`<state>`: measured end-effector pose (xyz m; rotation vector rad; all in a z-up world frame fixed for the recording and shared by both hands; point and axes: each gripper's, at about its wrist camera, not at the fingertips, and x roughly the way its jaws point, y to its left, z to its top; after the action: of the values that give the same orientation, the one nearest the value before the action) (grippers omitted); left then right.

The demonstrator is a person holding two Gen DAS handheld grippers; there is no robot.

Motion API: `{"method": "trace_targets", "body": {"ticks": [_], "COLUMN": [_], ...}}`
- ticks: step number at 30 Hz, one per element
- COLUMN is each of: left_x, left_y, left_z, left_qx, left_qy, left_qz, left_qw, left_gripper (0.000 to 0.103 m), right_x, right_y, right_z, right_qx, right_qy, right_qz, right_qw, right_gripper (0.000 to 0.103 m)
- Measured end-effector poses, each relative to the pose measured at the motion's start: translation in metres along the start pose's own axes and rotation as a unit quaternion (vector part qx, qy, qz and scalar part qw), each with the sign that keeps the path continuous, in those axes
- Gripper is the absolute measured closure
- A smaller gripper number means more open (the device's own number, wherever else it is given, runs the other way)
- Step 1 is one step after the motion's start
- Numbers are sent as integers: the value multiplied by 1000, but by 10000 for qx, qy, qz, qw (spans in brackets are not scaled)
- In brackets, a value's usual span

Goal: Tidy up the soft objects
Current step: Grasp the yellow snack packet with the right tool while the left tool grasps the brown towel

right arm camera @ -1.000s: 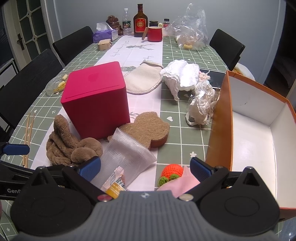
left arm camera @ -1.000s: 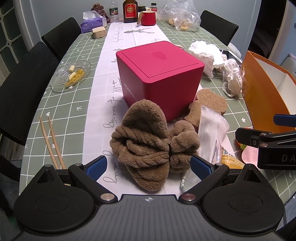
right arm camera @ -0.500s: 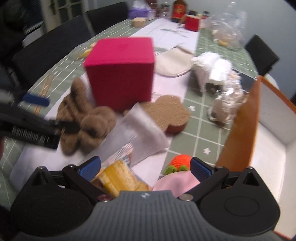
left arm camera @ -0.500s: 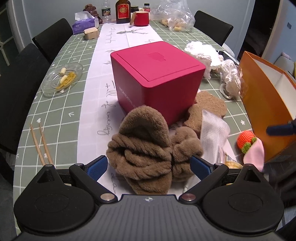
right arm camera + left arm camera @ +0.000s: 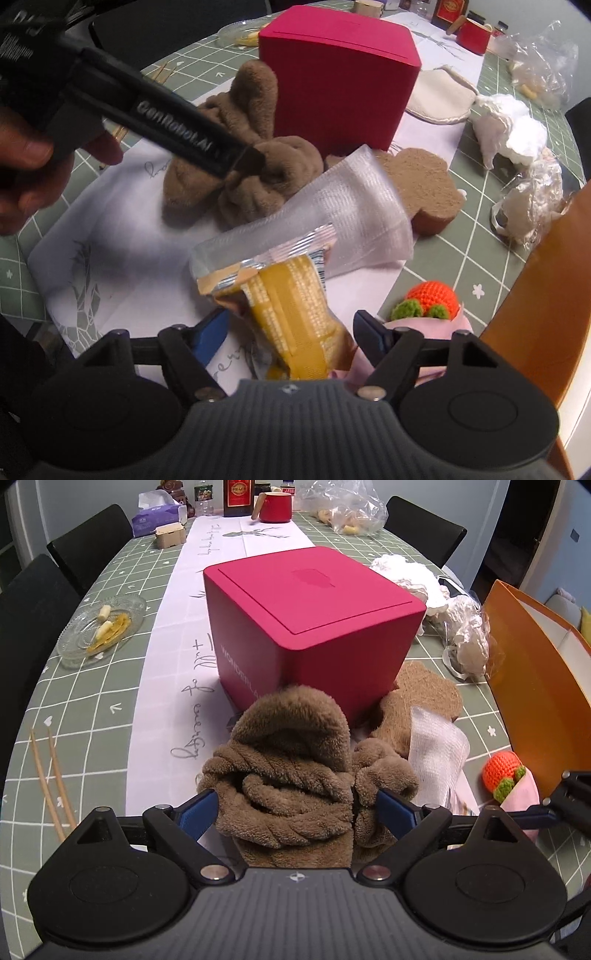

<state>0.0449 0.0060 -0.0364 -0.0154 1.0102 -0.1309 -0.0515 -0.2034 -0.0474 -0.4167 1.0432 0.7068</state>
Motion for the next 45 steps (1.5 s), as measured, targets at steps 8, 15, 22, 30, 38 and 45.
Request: {"method": "trace_targets", "body": {"ticks": [8, 15, 22, 30, 38, 45], "left_x": [12, 20, 13, -1, -18, -11], "left_y": [-5, -11, -14, -8, 4, 2], "left_z": [0, -2, 0, 0, -3, -9], "left_qx": [102, 205, 175, 99, -23, 293], "left_qy": [-57, -89, -91, -109, -45, -295], "left_qz": [28, 97, 25, -178, -329, -88], "left_qw": [9999, 9997, 9998, 9997, 9994, 9991], "left_gripper": [0, 0, 9, 34, 85, 46], "right_x": [2, 3, 3, -6, -22, -24], "right_y": [5, 4, 2, -3, -9, -8], "right_z": [-5, -5, -3, -3, -1, 0], "right_qx": [-204, -198, -154, -20, 160, 168], "right_qy": [35, 13, -16, -144, -368, -412], "right_qz": [-119, -82, -79, -54, 63, 44], "right_qw": [9997, 9998, 9998, 9999, 9992, 9990], "right_gripper": [49, 53, 54, 58, 61, 61]}}
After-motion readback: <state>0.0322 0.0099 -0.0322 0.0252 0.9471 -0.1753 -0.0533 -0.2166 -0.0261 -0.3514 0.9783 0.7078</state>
